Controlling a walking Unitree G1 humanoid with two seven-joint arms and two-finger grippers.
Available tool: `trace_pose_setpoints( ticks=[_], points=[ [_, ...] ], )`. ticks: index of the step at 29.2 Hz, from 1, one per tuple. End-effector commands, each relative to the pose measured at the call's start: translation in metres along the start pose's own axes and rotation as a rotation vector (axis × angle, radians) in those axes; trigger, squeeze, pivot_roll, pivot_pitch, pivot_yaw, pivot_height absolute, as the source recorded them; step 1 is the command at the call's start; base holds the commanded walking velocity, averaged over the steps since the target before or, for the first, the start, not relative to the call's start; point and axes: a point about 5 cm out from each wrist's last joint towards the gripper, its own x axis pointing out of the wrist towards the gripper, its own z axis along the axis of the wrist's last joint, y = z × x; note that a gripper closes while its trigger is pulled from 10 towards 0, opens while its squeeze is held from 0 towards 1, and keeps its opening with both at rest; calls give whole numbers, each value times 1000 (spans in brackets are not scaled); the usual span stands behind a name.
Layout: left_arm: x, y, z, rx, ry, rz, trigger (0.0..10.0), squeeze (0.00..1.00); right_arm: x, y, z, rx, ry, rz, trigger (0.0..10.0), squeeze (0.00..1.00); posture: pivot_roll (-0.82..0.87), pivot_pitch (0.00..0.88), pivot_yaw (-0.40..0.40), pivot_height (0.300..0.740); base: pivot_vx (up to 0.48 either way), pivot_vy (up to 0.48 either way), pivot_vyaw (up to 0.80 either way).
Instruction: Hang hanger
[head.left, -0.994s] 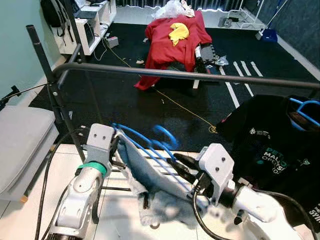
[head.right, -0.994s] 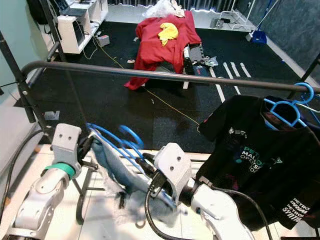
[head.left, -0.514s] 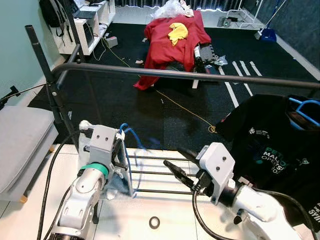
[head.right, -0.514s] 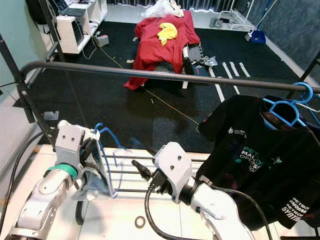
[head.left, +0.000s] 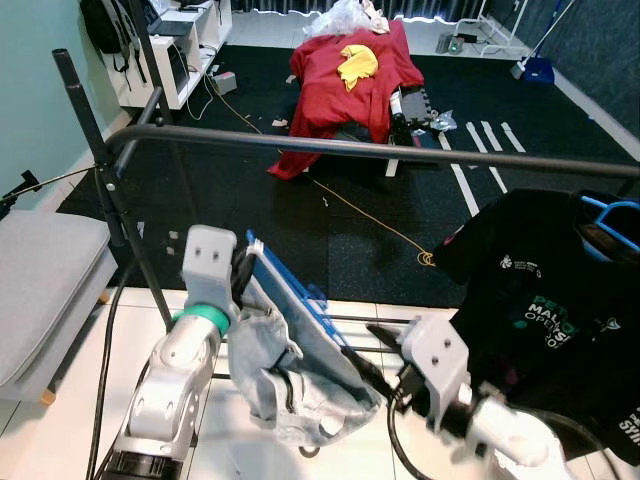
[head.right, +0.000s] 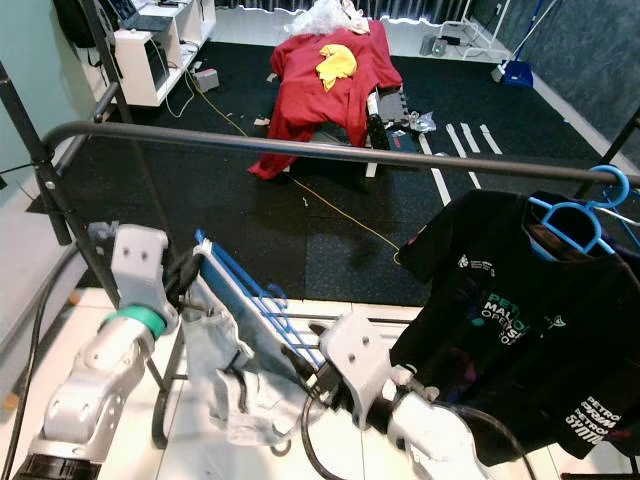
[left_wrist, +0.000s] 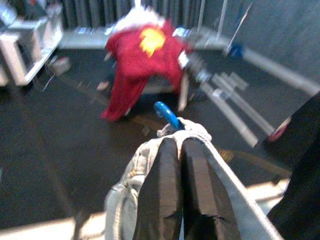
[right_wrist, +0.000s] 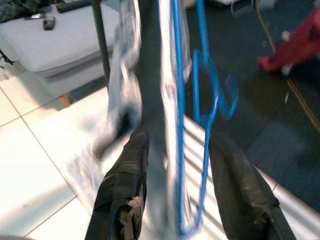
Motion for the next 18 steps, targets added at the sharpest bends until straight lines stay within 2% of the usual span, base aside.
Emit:
trace_pose_setpoints(
  ticks=[1, 2, 3, 5, 6, 8, 14, 17, 18],
  points=[
    [0, -3, 18, -57, -84, -45, 0, 0, -7, -10, -10, 104, -1, -76, 10000, 0, -120, 143, 52, 740, 0, 0, 0],
    [1, -5, 23, -82, -107, -64, 0, 0, -10, -15, -15, 151, 0, -112, 10000, 0, -120, 143, 52, 740, 0, 0, 0],
    [1, -5, 23, -82, -107, -64, 0, 0, -10, -15, -15, 151, 0, -112, 10000, 0, -120, 143, 52, 740, 0, 0, 0],
    [4, -8, 34, -120, -143, -99, 0, 0, -18, -27, -19, 210, -25, -188, 10000, 0, -123, 143, 55, 740, 0, 0, 0],
    [6, -11, 37, -136, -153, -130, 0, 0, -22, -34, -15, 234, -67, -209, 10000, 0, -131, 143, 60, 740, 0, 0, 0],
    [6, -14, 39, -157, -155, -158, 0, 0, -24, -36, -10, 248, -105, -202, 10000, 0, -137, 142, 64, 740, 0, 0, 0],
    [6, -21, 50, -247, -181, -218, 0, 0, -19, -35, -10, 233, -118, -137, 10000, 0, -137, 141, 66, 740, 0, 0, 0],
    [6, -21, 52, -257, -185, -224, 0, 0, -18, -34, -10, 229, -117, -132, 10000, 0, -137, 141, 66, 740, 0, 0, 0],
    [4, -24, 60, -294, -206, -265, 0, 0, -11, -33, -11, 228, -120, -114, 10000, 0, -126, 139, 63, 740, 0, 0, 0]
  ],
)
